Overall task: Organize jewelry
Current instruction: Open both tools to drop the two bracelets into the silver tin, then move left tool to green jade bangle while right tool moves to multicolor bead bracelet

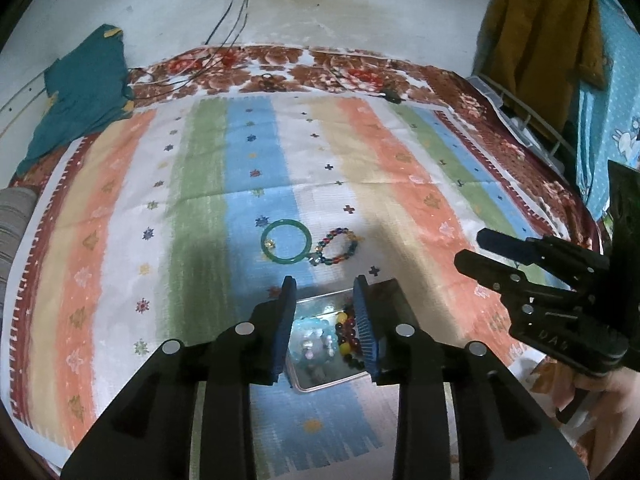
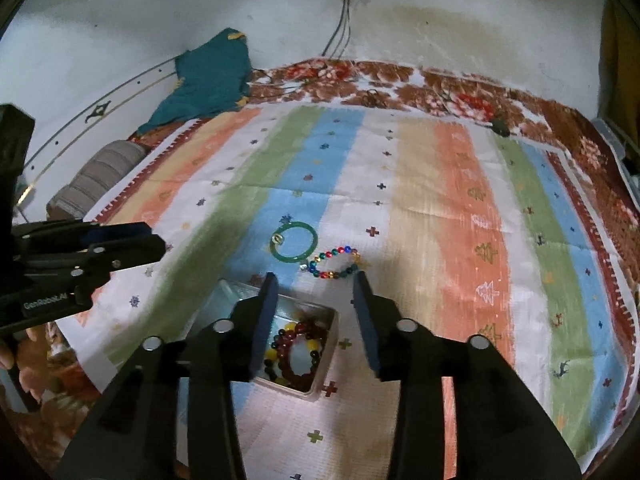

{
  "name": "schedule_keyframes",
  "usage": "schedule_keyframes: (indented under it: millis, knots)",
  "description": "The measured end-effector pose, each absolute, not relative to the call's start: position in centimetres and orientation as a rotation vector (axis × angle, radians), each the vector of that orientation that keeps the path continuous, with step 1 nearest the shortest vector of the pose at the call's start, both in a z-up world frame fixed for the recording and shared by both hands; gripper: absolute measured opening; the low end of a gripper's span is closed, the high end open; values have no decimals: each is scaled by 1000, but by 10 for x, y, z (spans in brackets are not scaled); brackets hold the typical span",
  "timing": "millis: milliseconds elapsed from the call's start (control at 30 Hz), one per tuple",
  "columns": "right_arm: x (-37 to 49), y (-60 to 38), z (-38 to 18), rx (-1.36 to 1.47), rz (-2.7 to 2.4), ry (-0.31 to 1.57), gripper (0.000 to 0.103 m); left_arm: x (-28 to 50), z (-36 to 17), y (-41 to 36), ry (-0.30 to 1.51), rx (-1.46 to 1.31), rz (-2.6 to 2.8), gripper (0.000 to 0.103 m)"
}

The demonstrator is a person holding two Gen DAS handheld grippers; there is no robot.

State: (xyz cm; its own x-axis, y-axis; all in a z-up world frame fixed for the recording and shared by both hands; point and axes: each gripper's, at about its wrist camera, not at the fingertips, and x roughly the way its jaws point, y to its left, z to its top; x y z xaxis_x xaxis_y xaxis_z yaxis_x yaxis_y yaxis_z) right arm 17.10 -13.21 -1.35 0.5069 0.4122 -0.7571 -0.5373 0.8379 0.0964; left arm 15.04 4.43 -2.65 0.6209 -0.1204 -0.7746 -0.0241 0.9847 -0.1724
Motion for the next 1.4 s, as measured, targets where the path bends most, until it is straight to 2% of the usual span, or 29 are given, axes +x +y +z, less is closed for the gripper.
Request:
schedule_keyframes:
  millis: [467, 733, 867, 1100, 1400]
  knots:
    - [185, -135, -18, -167, 545, 881, 64, 160, -33, 53, 916, -176, -14, 57]
    - [194, -136, -22, -163, 546, 902, 70, 171, -41, 62, 940, -178, 22, 65]
    - [199, -135, -25, -162, 541, 914, 72, 176, -42, 61, 941, -171, 37, 72]
    - [210, -134, -28, -160, 522, 927, 73, 189, -51, 63, 965, -152, 62, 78]
    - [230, -132, -35, -128, 518, 955, 77, 209, -61, 73, 989, -136, 99, 79]
